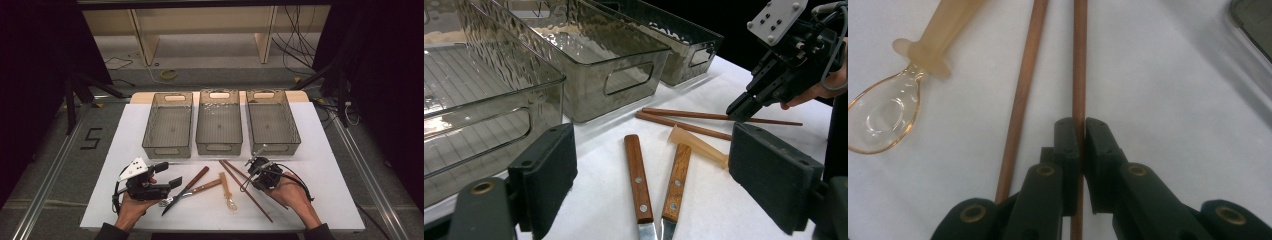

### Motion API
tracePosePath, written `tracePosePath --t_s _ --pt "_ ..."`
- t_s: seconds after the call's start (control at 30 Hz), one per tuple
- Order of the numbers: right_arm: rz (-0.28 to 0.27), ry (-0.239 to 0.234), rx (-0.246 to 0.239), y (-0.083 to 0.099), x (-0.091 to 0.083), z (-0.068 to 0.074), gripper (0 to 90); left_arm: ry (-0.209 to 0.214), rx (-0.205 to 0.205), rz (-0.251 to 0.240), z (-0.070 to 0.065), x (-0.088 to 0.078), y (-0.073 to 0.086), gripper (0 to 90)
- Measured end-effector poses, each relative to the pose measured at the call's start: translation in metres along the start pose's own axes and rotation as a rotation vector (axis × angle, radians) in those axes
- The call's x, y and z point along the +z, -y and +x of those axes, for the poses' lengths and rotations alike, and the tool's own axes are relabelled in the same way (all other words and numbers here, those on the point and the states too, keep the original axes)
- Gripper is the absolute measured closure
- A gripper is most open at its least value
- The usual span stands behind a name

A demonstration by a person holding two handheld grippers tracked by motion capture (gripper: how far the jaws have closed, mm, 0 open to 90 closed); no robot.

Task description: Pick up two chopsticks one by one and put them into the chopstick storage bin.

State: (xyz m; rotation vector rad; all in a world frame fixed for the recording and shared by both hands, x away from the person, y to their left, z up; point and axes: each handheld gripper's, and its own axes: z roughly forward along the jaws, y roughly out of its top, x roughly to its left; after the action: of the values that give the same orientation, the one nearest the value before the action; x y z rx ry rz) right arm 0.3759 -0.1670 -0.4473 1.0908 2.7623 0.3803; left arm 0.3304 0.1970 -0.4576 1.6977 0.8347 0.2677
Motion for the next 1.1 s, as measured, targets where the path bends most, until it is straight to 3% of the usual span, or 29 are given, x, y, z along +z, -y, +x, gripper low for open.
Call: tracePosePath --t_s 0.4,0.6,0.83,0.97,1.1 --pt "-0.033 -0.003 0.011 0.005 -0.011 -0.006 85.6 0.0 0.003 0.003 0.0 0.0 0.0 18.9" --pt "-0.079 -0.007 -0.001 0.006 -0.023 -0.007 85.6 0.0 0.004 0.008 0.0 0.0 0.0 18.9" --pt "-0.132 -0.021 -0.048 0.003 -0.042 0.004 85.6 0.008 0.005 0.017 0.002 0.005 -0.001 18.9" --pt "-0.152 -0.032 -0.079 0.001 -0.05 0.011 85.6 0.03 0.011 0.047 0.004 0.011 -0.004 18.8" --pt "-0.172 -0.047 -0.125 -0.002 -0.057 0.022 85.6 0.052 0.045 0.082 0.003 0.017 -0.008 18.9"
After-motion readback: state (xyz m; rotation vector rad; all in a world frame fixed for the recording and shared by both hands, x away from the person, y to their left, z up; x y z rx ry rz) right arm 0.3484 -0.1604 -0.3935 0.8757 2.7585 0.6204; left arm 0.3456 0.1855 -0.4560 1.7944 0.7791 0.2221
